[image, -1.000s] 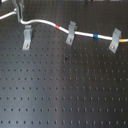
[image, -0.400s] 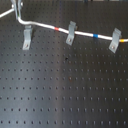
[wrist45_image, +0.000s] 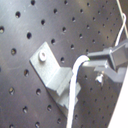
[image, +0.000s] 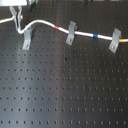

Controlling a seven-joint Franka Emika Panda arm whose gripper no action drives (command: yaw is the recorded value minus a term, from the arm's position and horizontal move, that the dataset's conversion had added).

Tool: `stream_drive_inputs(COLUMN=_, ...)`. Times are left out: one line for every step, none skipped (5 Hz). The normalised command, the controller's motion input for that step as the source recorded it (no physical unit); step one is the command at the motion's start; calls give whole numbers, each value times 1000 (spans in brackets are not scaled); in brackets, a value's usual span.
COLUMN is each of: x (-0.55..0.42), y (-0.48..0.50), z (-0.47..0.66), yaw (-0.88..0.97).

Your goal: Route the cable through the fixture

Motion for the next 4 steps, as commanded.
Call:
stream_drive_inputs(x=0, y=0, z=0, yaw=369)
stream_drive_inputs(x=-366, y=-23, z=150, yaw=274)
stream_drive_inputs(x=-534, y=24, z=240, yaw=149)
stream_drive_inputs(x=-434, y=-82, z=-6, yaw=0)
